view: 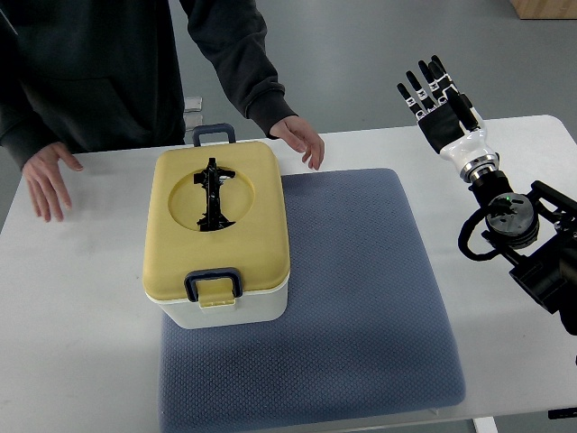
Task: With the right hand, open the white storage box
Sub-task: 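Raise the right hand and swing it over the yellow-lidded box, then lower the right hand onto the black handle on the yellow lid, then close the right hand fingers around the black lid handle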
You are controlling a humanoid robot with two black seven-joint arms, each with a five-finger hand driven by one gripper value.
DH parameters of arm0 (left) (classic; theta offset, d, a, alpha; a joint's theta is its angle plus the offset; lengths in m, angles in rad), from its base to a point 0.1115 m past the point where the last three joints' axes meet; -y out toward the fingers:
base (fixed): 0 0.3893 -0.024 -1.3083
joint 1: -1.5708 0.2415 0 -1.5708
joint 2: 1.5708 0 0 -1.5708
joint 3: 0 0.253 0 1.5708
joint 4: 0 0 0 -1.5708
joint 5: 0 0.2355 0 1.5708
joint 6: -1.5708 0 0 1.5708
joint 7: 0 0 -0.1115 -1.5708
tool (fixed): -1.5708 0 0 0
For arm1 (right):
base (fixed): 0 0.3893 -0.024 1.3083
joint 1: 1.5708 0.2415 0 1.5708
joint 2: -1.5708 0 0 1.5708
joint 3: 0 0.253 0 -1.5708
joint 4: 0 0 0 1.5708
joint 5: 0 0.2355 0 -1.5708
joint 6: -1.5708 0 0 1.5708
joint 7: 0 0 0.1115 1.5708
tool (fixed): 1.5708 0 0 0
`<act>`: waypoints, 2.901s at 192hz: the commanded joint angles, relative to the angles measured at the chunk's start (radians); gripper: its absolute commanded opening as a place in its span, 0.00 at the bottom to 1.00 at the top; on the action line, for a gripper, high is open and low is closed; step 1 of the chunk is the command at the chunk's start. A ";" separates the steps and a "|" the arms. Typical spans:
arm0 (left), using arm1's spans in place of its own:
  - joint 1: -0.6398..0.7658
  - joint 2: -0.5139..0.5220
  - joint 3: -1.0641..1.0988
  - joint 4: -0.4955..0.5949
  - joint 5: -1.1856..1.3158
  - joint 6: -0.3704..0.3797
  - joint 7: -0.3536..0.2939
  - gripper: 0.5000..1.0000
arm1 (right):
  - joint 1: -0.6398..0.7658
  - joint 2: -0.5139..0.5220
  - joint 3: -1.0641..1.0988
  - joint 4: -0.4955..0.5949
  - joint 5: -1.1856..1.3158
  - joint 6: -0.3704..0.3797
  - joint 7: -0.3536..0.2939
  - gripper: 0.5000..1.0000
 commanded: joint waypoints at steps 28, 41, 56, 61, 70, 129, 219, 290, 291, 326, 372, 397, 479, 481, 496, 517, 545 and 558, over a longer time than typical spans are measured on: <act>0.000 0.000 -0.013 0.001 -0.003 0.008 -0.002 1.00 | 0.001 0.000 0.003 0.000 -0.001 -0.003 0.000 0.86; 0.000 0.000 -0.004 0.003 -0.001 0.008 -0.002 1.00 | 0.004 -0.002 -0.002 0.002 -0.002 -0.003 0.000 0.86; 0.000 0.000 -0.001 0.007 -0.001 0.008 0.000 1.00 | 0.019 -0.006 -0.003 0.008 -0.028 0.000 -0.005 0.86; 0.000 0.000 -0.001 0.007 -0.001 0.008 0.000 1.00 | 0.028 -0.006 -0.003 0.008 -0.045 -0.005 -0.005 0.86; 0.000 0.000 -0.001 0.009 -0.001 0.006 0.002 1.00 | 0.073 -0.005 -0.003 0.009 -0.112 -0.014 -0.006 0.86; 0.000 0.000 -0.001 -0.002 -0.001 0.000 0.000 1.00 | 0.343 -0.025 -0.118 0.101 -0.703 -0.041 -0.051 0.86; 0.000 0.000 -0.001 -0.013 -0.001 -0.001 0.000 1.00 | 0.967 -0.034 -0.818 0.238 -1.077 -0.005 -0.057 0.86; 0.001 0.000 -0.001 -0.013 -0.001 -0.001 0.000 1.00 | 1.007 0.011 -0.948 0.284 -1.390 -0.088 0.008 0.83; 0.001 0.000 -0.001 -0.013 -0.001 -0.001 0.000 1.00 | 1.005 0.011 -0.950 0.284 -1.393 -0.094 0.011 0.83; 0.001 0.000 -0.001 -0.013 -0.001 -0.001 0.000 1.00 | 0.998 0.012 -0.980 0.284 -1.433 -0.140 0.046 0.74; 0.001 0.000 -0.002 -0.011 -0.001 -0.001 0.000 1.00 | 0.944 0.038 -0.991 0.284 -1.487 -0.204 0.083 0.65; 0.001 0.000 -0.002 -0.011 -0.001 -0.001 0.000 1.00 | 0.927 0.057 -1.009 0.278 -1.510 -0.236 0.083 0.63; 0.001 0.000 -0.001 -0.011 -0.001 -0.001 0.000 1.00 | 0.889 0.080 -1.017 0.270 -1.510 -0.258 0.080 0.09; 0.001 0.000 -0.001 -0.011 -0.001 -0.001 0.000 1.00 | 0.889 0.080 -1.017 0.270 -1.510 -0.259 0.080 0.06; 0.001 0.000 -0.001 -0.011 -0.001 -0.001 0.000 1.00 | 0.884 0.080 -1.014 0.270 -1.501 -0.264 0.080 0.00; 0.001 0.000 -0.001 -0.011 -0.001 -0.001 0.000 1.00 | 0.886 0.081 -1.012 0.272 -1.495 -0.267 0.077 0.00; 0.001 0.000 -0.001 -0.010 -0.001 -0.001 0.000 1.00 | 0.907 0.061 -0.996 0.273 -1.490 -0.264 0.077 0.00; 0.001 0.000 -0.001 -0.011 -0.001 -0.001 0.000 1.00 | 0.956 0.035 -0.983 0.285 -1.487 -0.255 0.078 0.00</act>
